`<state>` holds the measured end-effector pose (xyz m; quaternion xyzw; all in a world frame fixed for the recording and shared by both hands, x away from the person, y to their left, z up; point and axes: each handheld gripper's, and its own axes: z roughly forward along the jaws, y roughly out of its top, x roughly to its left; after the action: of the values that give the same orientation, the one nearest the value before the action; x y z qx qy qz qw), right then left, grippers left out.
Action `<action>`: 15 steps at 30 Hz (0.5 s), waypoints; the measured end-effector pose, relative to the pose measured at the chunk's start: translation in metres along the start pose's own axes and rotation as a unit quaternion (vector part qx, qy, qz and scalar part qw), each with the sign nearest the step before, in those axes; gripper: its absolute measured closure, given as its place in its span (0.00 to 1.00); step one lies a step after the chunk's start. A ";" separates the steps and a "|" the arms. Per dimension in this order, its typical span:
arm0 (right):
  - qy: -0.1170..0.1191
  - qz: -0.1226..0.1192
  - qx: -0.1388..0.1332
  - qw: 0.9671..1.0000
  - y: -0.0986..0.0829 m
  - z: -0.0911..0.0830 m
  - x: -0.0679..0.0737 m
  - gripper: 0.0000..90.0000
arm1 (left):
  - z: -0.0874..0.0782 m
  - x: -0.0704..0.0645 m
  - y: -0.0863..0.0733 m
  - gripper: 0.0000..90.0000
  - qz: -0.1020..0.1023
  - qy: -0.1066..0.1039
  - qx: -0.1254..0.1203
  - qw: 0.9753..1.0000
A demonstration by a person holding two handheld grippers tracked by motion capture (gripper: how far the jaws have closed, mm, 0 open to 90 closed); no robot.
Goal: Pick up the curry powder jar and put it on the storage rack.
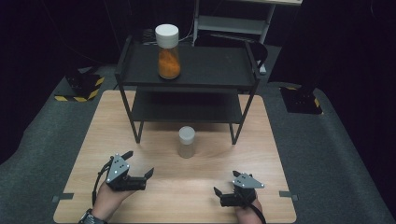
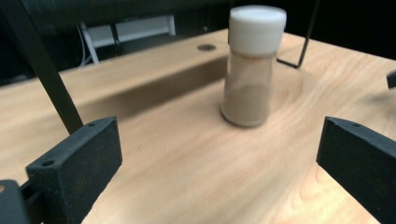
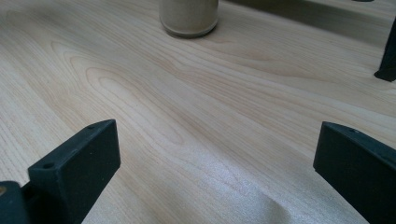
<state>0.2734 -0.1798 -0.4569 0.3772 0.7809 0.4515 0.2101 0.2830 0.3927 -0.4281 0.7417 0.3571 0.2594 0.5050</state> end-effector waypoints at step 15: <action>-0.012 -0.001 0.009 1.000 0.002 0.000 0.007 0.00 | -0.008 0.003 -0.041 0.01 -0.023 -0.001 0.032 0.999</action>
<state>0.2700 -0.1740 -0.4547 0.3837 0.7828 0.4395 0.2165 0.2677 0.4093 -0.4639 0.7491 0.3821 0.2356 0.4872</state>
